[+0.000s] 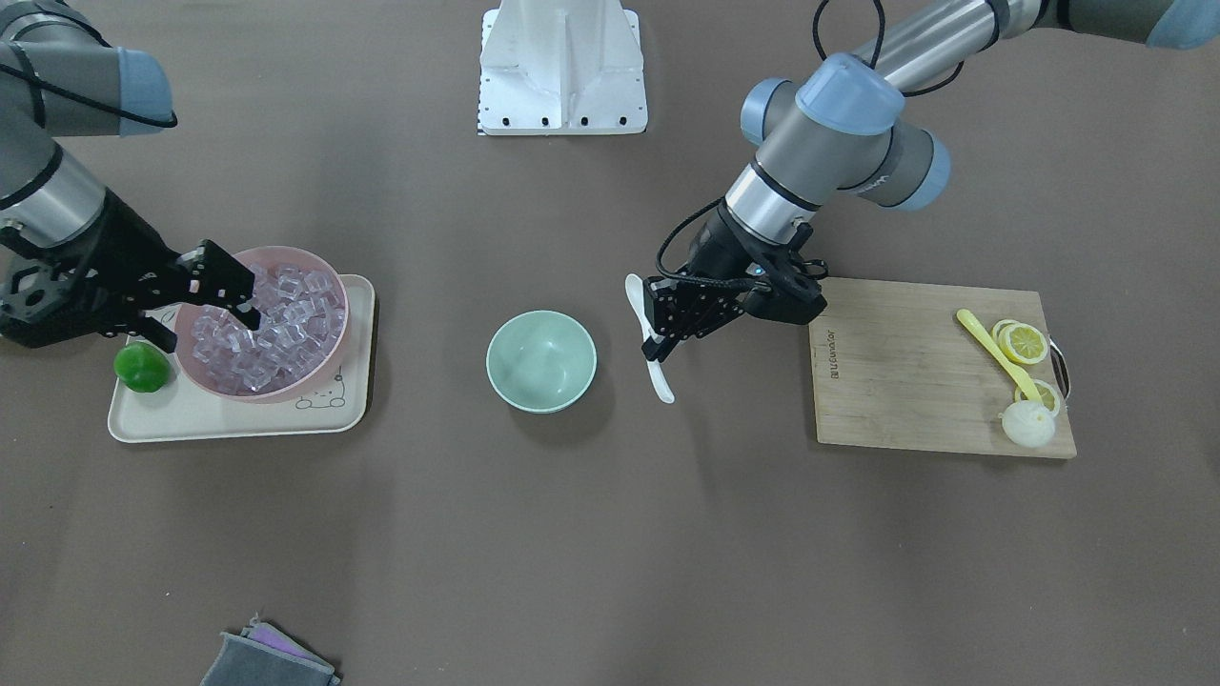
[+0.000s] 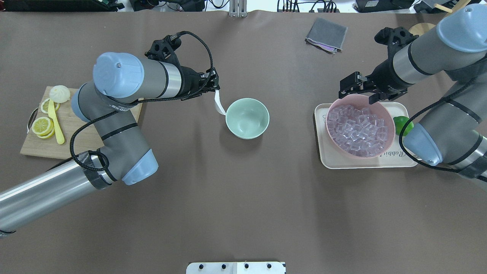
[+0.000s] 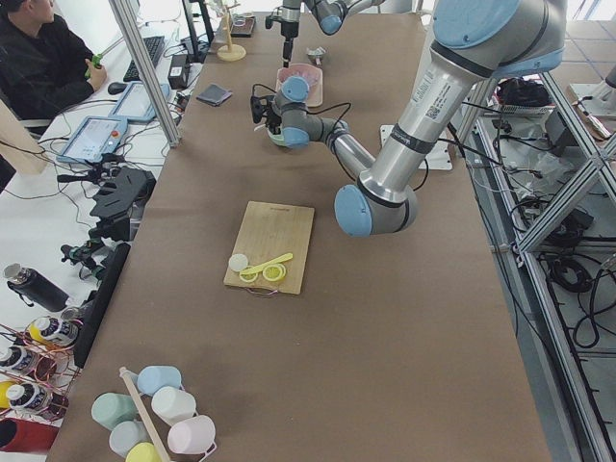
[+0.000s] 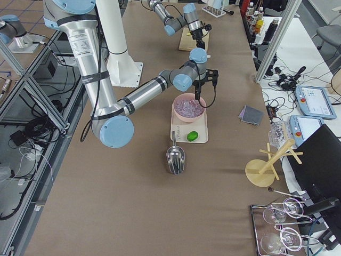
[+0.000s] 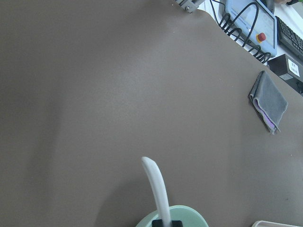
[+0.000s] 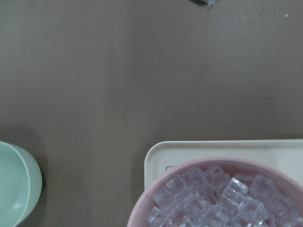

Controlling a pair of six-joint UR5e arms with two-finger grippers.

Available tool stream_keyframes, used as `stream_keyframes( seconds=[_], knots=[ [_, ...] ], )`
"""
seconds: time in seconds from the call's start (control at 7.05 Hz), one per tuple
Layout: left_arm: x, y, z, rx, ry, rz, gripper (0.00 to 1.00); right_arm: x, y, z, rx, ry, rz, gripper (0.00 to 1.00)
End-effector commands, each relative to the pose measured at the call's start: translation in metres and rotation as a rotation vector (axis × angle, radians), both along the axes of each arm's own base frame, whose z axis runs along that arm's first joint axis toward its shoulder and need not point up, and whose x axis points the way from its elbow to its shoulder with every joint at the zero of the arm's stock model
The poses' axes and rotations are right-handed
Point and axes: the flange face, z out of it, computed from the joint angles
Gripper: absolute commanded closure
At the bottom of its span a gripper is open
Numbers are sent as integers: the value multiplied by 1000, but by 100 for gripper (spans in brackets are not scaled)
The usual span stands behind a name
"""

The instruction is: Put spoon and ice into bowl

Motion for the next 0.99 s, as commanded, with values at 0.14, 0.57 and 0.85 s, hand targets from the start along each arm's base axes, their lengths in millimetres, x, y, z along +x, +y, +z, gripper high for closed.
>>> stream_keyframes(
  seconds=[0.14, 0.57, 0.85],
  knots=[
    [33, 21, -25, -26, 43, -43, 100, -12, 0, -9, -340, 94, 172, 8],
    [53, 9, -56, -27, 65, -103, 100, -32, 9, -9, -413, 100, 195, 9],
    [65, -2, -68, -25, 60, -124, 100, -48, 18, -4, -435, 120, 196, 14]
  ],
)
